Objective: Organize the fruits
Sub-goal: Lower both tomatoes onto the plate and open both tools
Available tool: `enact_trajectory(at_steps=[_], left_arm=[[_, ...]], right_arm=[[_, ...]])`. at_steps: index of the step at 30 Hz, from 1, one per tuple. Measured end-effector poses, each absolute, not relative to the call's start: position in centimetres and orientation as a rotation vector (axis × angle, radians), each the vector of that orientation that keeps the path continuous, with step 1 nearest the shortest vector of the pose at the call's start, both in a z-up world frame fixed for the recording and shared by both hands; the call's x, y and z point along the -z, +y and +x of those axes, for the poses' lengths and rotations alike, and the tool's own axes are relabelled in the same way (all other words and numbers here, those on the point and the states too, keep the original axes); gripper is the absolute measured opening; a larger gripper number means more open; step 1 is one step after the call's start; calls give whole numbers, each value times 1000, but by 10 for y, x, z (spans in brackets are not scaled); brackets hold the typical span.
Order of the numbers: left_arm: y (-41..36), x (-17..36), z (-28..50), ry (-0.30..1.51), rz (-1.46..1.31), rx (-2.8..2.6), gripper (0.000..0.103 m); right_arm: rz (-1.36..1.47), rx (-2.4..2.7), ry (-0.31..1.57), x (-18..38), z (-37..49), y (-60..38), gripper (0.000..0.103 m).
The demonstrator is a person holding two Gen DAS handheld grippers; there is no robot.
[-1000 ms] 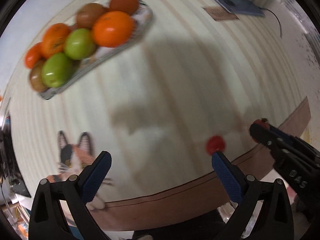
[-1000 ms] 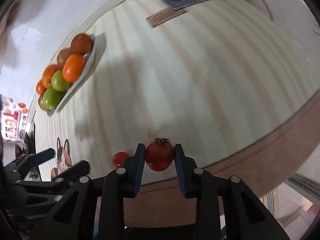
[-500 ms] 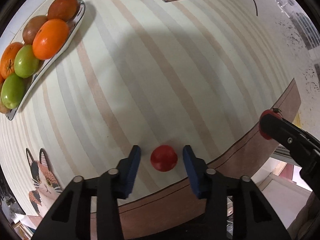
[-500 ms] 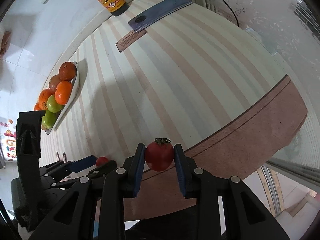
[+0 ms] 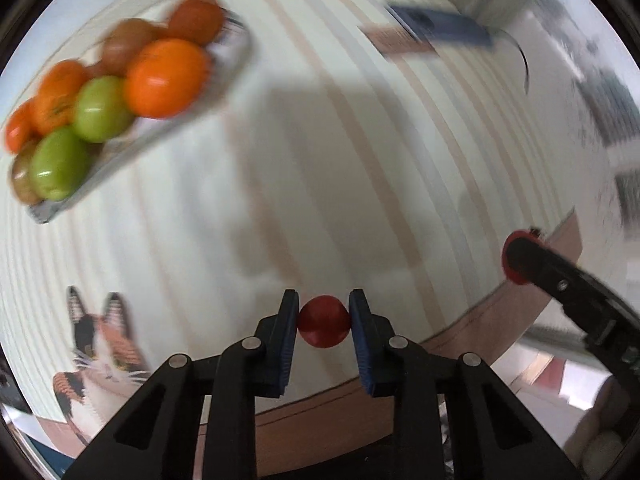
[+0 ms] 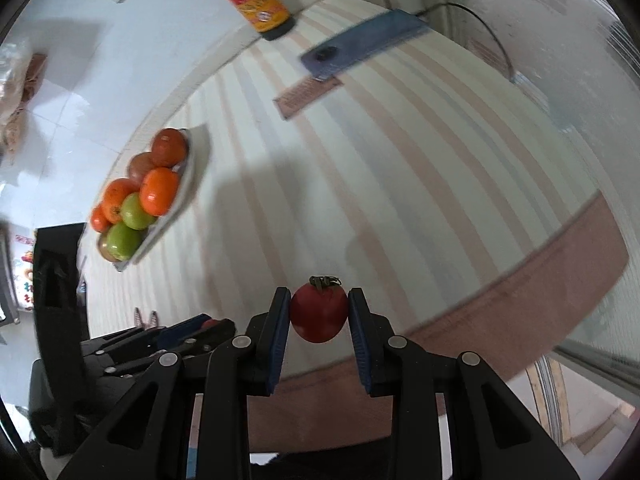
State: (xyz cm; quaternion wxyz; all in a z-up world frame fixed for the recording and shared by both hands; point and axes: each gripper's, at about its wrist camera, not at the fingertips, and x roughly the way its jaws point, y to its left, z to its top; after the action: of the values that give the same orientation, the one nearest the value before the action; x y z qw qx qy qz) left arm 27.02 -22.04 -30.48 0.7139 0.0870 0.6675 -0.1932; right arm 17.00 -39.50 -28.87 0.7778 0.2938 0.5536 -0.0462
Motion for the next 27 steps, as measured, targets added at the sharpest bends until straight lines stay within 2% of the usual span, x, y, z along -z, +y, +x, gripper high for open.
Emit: enact_trajectory(at_steps=[6, 13, 20, 27], left_arm=[[-146, 256, 326, 1425, -26, 307, 23], [-104, 233, 409, 1407, -173, 252, 23], [-109, 263, 474, 1521, -175, 262, 24], [-106, 289, 486, 1627, -211, 276, 24]], right_arm=[[676, -60, 1169, 280, 226, -355, 32], [794, -266, 1154, 277, 325, -315, 32], [784, -321, 1226, 299, 404, -294, 32], [759, -358, 1282, 313, 426, -283, 36]])
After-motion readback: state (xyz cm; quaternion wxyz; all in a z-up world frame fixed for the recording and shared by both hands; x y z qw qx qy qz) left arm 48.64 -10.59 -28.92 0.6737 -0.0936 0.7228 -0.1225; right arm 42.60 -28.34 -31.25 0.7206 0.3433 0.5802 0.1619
